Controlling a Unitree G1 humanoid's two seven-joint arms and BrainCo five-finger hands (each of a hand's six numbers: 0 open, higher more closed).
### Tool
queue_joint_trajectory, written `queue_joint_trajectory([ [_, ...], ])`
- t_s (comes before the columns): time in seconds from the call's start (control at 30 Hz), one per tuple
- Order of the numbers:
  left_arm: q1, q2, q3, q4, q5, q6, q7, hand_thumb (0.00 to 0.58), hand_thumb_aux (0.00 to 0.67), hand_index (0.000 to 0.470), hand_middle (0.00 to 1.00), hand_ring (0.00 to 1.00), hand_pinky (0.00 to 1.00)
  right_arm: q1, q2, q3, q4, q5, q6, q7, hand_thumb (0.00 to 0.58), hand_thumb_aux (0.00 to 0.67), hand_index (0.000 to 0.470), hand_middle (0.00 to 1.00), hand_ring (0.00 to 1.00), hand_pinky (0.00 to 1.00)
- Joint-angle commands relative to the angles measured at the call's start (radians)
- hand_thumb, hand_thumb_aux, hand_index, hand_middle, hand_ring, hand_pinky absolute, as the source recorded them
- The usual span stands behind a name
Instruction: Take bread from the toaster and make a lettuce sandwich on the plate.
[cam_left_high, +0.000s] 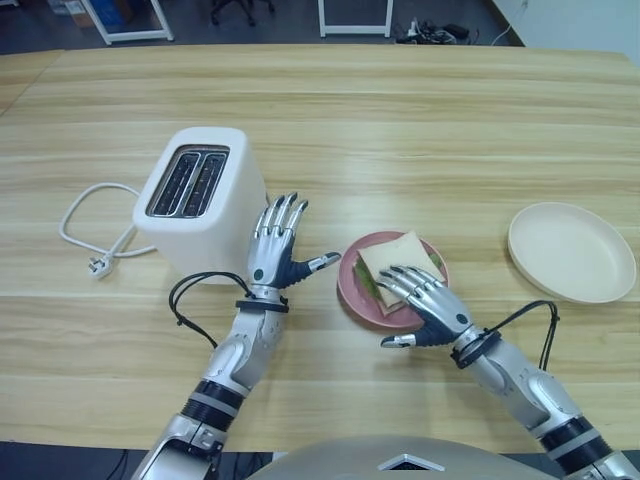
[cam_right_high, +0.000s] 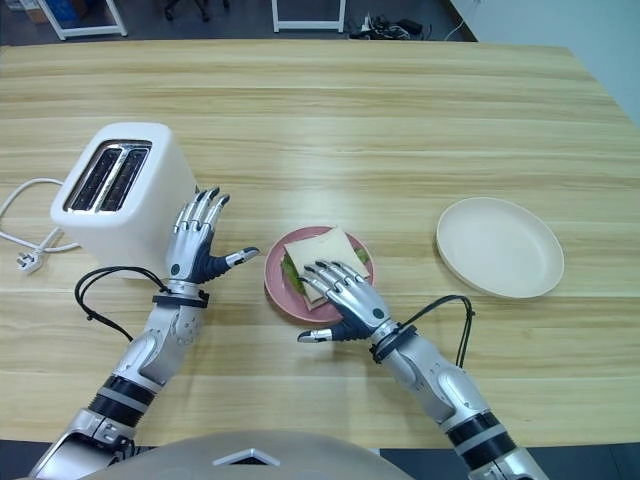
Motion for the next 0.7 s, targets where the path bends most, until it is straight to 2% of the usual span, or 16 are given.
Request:
queue_joint_trajectory([
  [0.03,0.046,-0.004,0.047,0.016,-0.116,-0.058,-0.070,0.187,0.118,0.083,1.00,1.00,1.00,0.015,0.027,-0.109,-0.093,0.154,-0.089,-0.046,0.000,0.000,0.000,0.00,0.00,0.00],
  [0.07,0.058,0.007,0.054,-0.002,-0.139,-0.079,-0.093,0.511,0.439,0.308,1.00,1.00,1.00,0.026,0.031,-0.131,-0.112,0.193,-0.096,-0.038,0.000,0.000,0.000,0.00,0.00,0.00],
  [0.1,0.078,0.021,0.066,-0.040,-0.175,-0.097,-0.137,0.580,0.670,0.470,1.00,1.00,1.00,0.045,0.027,-0.156,-0.133,0.221,-0.098,-0.024,0.000,0.000,0.000,0.00,0.00,0.00],
  [0.17,0.129,0.063,0.092,-0.149,-0.262,-0.108,-0.263,0.580,0.670,0.470,1.00,1.00,1.00,0.100,-0.008,-0.206,-0.174,0.283,-0.089,0.038,0.000,0.000,0.000,0.00,0.00,0.00],
  [0.2,0.165,0.109,0.093,-0.218,-0.296,-0.103,-0.358,0.580,0.670,0.470,1.00,1.00,1.00,0.143,-0.047,-0.237,-0.194,0.318,-0.075,0.094,0.000,0.000,0.000,0.15,0.15,0.15],
  [0.23,0.198,0.152,0.092,-0.279,-0.321,-0.097,-0.444,0.580,0.670,0.470,1.00,1.00,1.00,0.185,-0.083,-0.268,-0.210,0.343,-0.063,0.145,0.462,0.368,0.258,0.70,0.70,0.70],
  [0.27,0.237,0.196,0.093,-0.339,-0.335,-0.074,-0.525,0.580,0.670,0.470,1.00,1.00,1.00,0.247,-0.135,-0.301,-0.225,0.361,-0.037,0.215,0.580,0.670,0.470,1.00,1.00,1.00],
  [0.33,0.302,0.249,0.103,-0.422,-0.343,0.016,-0.651,0.580,0.670,0.470,1.00,1.00,1.00,0.388,-0.220,-0.378,-0.244,0.382,0.014,0.339,0.580,0.670,0.470,1.00,1.00,1.00],
  [0.4,0.327,0.260,0.095,-0.433,-0.319,0.096,-0.715,0.580,0.670,0.470,1.00,1.00,1.00,0.507,-0.253,-0.462,-0.260,0.404,0.061,0.419,0.580,0.670,0.470,1.00,1.00,1.00],
  [0.47,0.328,0.251,0.065,-0.411,-0.280,0.140,-0.743,0.580,0.670,0.470,1.00,1.00,1.00,0.548,-0.256,-0.502,-0.262,0.422,0.096,0.467,0.580,0.670,0.470,1.00,1.00,1.00],
  [0.57,0.311,0.210,0.007,-0.379,-0.229,0.183,-0.760,0.580,0.670,0.470,1.00,1.00,1.00,0.464,-0.224,-0.425,-0.154,0.365,0.135,0.504,0.580,0.670,0.470,1.00,1.00,1.00],
  [0.7,0.249,0.144,-0.071,-0.271,-0.139,0.228,-0.745,0.580,0.670,0.470,1.00,1.00,1.00,0.335,-0.121,-0.266,-0.015,0.211,0.156,0.455,0.580,0.670,0.470,1.00,1.00,1.00],
])
